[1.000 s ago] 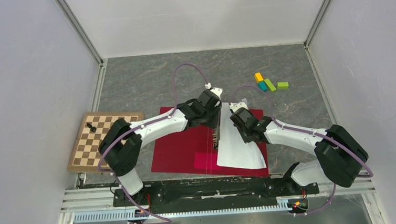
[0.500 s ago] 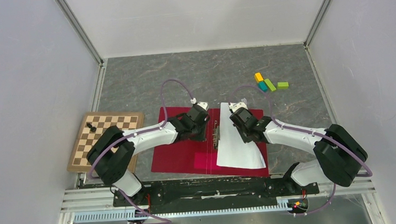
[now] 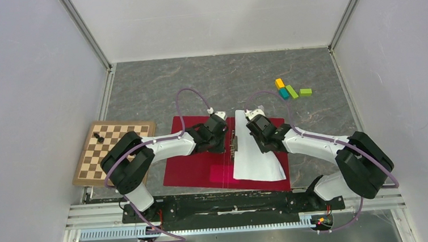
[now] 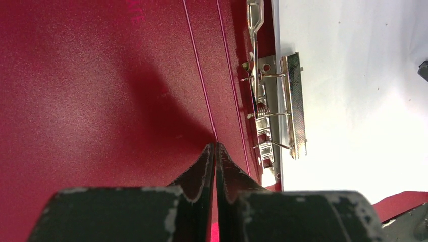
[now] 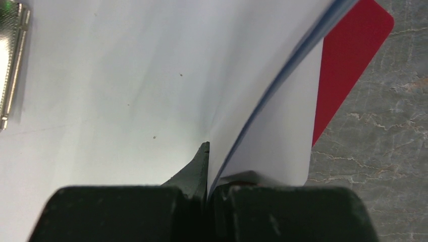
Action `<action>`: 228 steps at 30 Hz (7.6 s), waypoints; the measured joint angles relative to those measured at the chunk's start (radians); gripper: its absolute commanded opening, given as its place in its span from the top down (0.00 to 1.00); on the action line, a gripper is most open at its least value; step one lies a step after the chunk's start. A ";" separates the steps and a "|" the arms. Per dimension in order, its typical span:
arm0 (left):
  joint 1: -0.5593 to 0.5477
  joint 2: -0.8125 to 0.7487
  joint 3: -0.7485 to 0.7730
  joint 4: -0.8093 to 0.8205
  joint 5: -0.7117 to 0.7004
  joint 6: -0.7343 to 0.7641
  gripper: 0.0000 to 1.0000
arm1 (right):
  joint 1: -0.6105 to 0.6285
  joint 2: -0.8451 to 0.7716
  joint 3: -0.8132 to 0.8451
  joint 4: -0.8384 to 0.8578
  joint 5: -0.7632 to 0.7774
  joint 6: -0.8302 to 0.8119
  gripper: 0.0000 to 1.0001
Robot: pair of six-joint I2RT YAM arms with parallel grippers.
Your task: Put the files into the folder
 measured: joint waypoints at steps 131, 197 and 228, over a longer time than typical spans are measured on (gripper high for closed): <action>0.013 0.034 0.054 -0.034 0.052 -0.002 0.95 | -0.434 -0.462 -0.406 0.220 -0.266 0.111 0.64; 0.013 0.050 0.060 -0.012 0.053 -0.002 0.95 | -0.411 -0.363 -0.315 0.235 -0.249 0.113 0.52; 0.013 0.050 0.060 -0.012 0.077 -0.002 0.94 | -0.411 -0.364 -0.315 0.246 -0.263 0.128 0.27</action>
